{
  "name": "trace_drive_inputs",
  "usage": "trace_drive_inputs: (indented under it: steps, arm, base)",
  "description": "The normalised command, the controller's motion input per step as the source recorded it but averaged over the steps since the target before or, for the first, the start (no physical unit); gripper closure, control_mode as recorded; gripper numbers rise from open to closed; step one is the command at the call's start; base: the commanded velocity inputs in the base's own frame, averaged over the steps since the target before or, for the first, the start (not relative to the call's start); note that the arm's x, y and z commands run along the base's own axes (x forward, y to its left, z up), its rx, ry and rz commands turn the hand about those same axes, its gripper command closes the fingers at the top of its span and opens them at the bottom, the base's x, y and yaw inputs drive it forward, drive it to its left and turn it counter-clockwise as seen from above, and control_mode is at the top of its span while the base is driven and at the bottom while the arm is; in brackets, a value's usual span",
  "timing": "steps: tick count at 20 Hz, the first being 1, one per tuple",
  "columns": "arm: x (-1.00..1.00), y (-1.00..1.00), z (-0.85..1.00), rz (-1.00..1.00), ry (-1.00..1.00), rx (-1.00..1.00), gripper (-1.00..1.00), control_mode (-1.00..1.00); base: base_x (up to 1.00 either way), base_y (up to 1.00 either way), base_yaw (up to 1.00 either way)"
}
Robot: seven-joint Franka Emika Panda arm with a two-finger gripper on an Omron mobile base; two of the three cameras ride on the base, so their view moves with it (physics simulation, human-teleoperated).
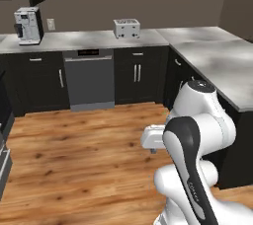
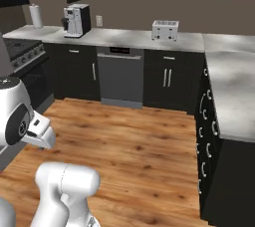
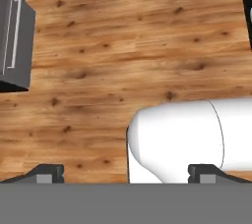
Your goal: Move the cutting board and knife to the sink. Then move spray from the cabinet to the counter.
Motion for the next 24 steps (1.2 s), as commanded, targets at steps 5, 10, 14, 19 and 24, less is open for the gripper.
trace_drive_inputs:
  steps: [5,10,14,19,24]
  arm:
    - [0.00,0.00,0.00,0.00,0.00,0.00,-1.00,1.00]
    - [0.00,0.00,0.00,0.00,0.00,0.00,-1.00,1.00]
    - [0.00,0.00,0.00,0.00,0.00,0.00,-1.00,1.00]
    - [0.00,0.00,0.00,0.00,0.00,0.00,-1.00,1.00]
    - [0.00,0.00,0.00,0.00,0.00,0.00,-1.00,1.00]
  base:
    - [0.82,0.33,-0.10]
    - [0.88,0.30,0.00]
    - [0.89,0.31,0.00]
    - [0.87,0.37,0.00]
    - [0.84,0.45,0.00]
